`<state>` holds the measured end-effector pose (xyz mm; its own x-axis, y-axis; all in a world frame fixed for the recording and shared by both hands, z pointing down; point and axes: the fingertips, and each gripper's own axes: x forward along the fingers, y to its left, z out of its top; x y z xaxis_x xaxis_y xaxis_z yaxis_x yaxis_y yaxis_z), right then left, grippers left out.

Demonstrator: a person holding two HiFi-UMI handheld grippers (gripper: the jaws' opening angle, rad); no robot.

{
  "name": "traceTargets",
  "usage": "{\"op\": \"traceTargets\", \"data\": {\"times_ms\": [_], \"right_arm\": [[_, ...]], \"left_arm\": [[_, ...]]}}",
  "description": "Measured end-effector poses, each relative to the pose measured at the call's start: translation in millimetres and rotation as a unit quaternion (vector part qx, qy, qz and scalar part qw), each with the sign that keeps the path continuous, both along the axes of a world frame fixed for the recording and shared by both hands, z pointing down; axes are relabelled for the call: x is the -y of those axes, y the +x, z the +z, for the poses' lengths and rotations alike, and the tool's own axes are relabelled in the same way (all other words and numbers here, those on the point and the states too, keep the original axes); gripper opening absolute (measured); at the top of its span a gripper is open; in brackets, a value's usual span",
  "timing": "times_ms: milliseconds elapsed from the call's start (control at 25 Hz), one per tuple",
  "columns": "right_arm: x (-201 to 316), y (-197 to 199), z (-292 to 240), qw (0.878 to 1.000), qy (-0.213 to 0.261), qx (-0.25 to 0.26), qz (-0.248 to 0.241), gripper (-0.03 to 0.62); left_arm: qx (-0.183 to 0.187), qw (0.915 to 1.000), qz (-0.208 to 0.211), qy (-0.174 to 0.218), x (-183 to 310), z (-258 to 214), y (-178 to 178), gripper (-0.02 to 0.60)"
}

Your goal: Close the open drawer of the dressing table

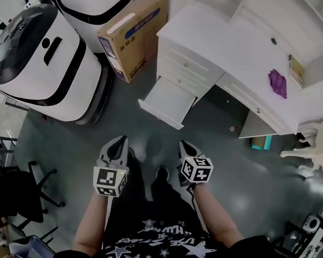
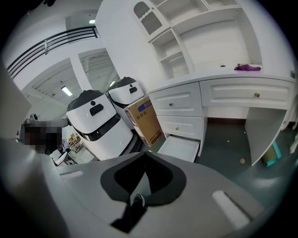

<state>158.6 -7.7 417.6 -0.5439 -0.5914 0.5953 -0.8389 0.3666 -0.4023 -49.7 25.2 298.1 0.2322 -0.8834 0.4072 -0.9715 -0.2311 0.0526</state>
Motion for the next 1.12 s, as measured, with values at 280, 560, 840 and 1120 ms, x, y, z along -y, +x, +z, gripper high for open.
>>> {"op": "traceTargets", "data": {"times_ms": [280,560,840,1120], "right_arm": [[18.5,-24.0,16.7,0.999,-0.016,-0.021,0.042,0.003],[45.4,-69.6,57.1,0.993,-0.064,-0.033,0.099,0.003],[80.2,-100.4,119.1,0.973,-0.095,-0.035,0.21,0.003],[88.7,-96.5,177.5,0.949,-0.128,-0.056,0.282,0.003]], "left_arm": [[-0.014,0.9996,0.021,-0.012,44.8,37.6,-38.2,0.009],[-0.018,0.9989,0.025,-0.034,95.8,90.6,-99.3,0.009],[0.011,0.9942,0.086,-0.064,122.1,143.8,-141.5,0.009],[0.01,0.9859,0.125,-0.111,119.4,207.1,-151.4,0.009]]}}
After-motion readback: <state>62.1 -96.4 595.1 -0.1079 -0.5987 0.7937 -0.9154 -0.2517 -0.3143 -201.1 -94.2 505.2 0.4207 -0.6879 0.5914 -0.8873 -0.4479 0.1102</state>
